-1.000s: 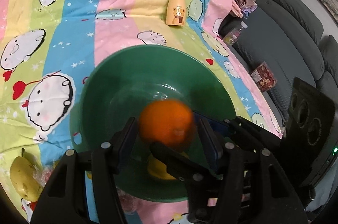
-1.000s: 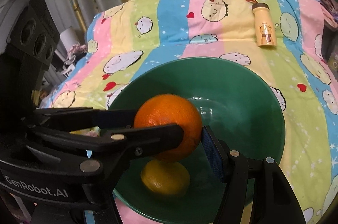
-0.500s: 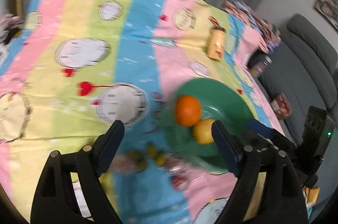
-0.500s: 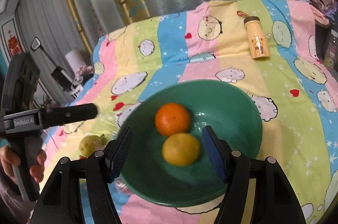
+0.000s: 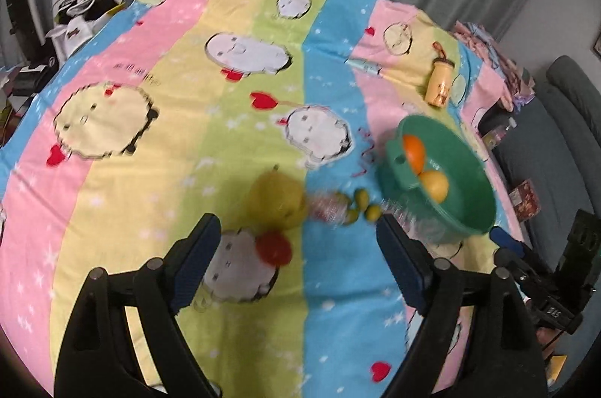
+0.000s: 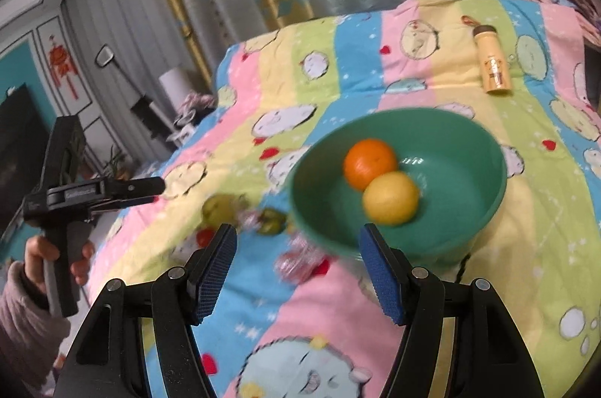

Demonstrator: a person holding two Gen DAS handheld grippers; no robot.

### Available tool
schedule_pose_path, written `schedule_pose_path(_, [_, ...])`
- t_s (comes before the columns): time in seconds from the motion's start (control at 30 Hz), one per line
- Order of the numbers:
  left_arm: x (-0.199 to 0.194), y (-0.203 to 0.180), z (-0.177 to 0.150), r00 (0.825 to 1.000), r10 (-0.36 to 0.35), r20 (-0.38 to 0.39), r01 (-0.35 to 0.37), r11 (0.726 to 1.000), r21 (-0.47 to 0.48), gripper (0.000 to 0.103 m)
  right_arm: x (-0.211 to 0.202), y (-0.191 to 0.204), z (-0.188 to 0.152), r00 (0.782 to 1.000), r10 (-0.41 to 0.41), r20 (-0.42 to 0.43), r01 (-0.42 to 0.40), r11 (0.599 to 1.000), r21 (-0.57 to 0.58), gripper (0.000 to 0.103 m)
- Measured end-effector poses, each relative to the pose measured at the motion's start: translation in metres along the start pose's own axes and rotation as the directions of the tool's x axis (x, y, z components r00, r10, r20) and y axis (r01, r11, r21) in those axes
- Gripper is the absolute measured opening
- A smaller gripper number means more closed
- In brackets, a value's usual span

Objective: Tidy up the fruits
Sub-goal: 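Move the right gripper to the plastic-wrapped red fruit and close on it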

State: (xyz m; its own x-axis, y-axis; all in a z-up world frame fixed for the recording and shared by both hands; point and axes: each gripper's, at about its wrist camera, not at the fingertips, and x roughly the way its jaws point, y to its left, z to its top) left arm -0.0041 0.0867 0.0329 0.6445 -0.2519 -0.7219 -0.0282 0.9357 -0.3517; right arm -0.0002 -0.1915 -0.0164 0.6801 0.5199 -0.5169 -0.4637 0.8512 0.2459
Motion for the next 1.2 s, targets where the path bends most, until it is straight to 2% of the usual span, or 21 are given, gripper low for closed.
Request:
schedule_pose_path(0.17, [0.003,0.002,-0.021,0.999,0.008,-0.037,-0.007,1.0,0.021,0.085,0.005,0.013,-0.015,0.998,0.003,-0.065,-0.004,1.0,-0.006,0.068])
schedule_pose_path(0.4, [0.005,0.002,-0.04,0.999,0.032,-0.034,-0.03,0.997,0.069,0.085,0.019,0.028,-0.032,0.991,-0.008,-0.132,0.007,1.0,-0.012,0.068])
schedule_pose_path(0.77, [0.025,0.01,-0.05,0.998,0.03,-0.061,-0.026,0.998,0.062,0.083,0.052,0.032,-0.034,0.986,-0.061,-0.155,0.065,0.998,0.019,0.068])
schedule_pose_path(0.83, [0.03,0.011,-0.05,0.997,0.029,-0.066,-0.025,0.998,0.06,0.083,0.059,0.031,-0.034,0.983,-0.093,-0.156,0.098,0.995,0.025,0.068])
schedule_pose_path(1.07, [0.05,0.015,-0.046,0.997,0.03,-0.072,-0.026,0.998,0.055,0.072,0.079,0.03,-0.034,0.974,-0.155,-0.163,0.16,0.987,0.019,0.065])
schedule_pose_path(1.17, [0.058,0.018,-0.043,0.997,0.026,-0.073,-0.022,0.999,0.045,0.07,0.085,0.03,-0.033,0.971,-0.17,-0.167,0.175,0.984,0.015,0.063])
schedule_pose_path(1.2, [0.061,0.018,-0.043,0.997,0.026,-0.076,-0.023,0.999,0.042,0.066,0.086,0.03,-0.033,0.971,-0.173,-0.166,0.179,0.984,0.016,0.062])
